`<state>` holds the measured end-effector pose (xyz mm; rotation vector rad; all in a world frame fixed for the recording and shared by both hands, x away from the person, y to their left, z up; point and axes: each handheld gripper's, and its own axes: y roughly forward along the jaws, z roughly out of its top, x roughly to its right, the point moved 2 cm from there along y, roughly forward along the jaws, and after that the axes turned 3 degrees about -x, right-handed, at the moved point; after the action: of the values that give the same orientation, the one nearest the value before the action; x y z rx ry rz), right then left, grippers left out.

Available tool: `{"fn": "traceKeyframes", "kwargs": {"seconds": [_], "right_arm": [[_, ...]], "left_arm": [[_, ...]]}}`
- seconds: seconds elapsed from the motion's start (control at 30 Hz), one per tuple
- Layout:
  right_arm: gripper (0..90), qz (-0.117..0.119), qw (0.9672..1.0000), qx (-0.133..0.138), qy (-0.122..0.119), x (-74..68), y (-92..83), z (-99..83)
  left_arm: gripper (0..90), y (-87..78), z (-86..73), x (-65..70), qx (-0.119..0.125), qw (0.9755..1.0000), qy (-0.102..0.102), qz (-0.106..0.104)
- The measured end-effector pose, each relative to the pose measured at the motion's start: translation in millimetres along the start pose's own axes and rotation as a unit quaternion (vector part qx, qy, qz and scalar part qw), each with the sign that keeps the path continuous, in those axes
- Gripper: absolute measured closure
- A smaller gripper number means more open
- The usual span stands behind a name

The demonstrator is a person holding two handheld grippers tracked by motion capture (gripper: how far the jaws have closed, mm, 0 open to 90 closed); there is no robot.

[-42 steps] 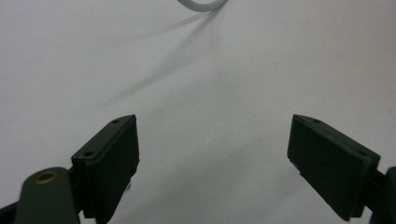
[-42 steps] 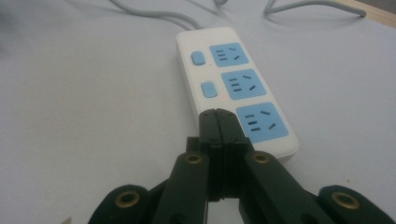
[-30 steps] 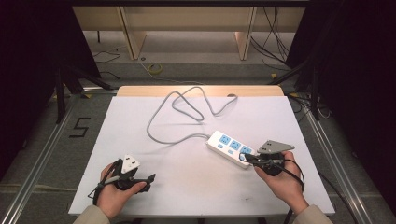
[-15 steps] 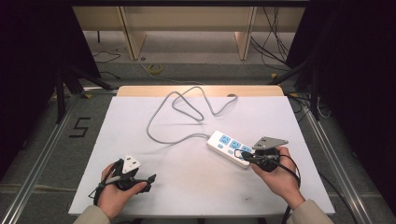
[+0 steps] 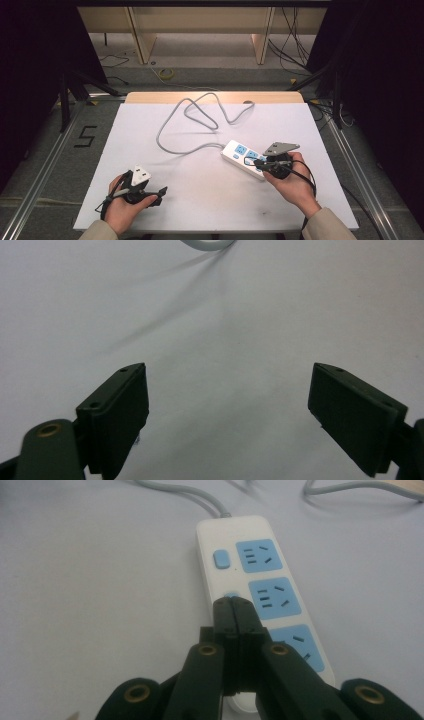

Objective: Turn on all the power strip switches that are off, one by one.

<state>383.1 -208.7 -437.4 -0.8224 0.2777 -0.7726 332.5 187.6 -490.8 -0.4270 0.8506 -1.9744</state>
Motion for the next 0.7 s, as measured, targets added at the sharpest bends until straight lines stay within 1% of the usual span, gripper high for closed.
{"fn": "traceKeyframes", "kwargs": {"seconds": [0.17, 0.27, 0.37, 0.7], "right_arm": [[90.0, 0.001, 1.0, -0.005, 0.0, 0.6, 3.6, 4.2], [90.0, 0.001, 1.0, -0.006, -0.002, 0.7, 5.2, 6.7], [90.0, 0.001, 1.0, -0.008, -0.004, 0.7, 7.2, 9.3], [90.0, 0.002, 0.9998, -0.017, -0.008, 2.9, 13.7, 17.7]], "left_arm": [[16.3, 0.1, -0.1, 0.0, -0.002, 1.0, 0.002, 0.0], [16.3, 0.2, 0.2, 0.5, 0.002, 1.0, 0.0, -0.001], [16.3, 0.2, 0.1, 0.4, 0.0, 1.0, 0.003, 0.0], [16.3, 0.5, 0.2, 0.5, 0.003, 1.0, 0.0, 0.0]]}}
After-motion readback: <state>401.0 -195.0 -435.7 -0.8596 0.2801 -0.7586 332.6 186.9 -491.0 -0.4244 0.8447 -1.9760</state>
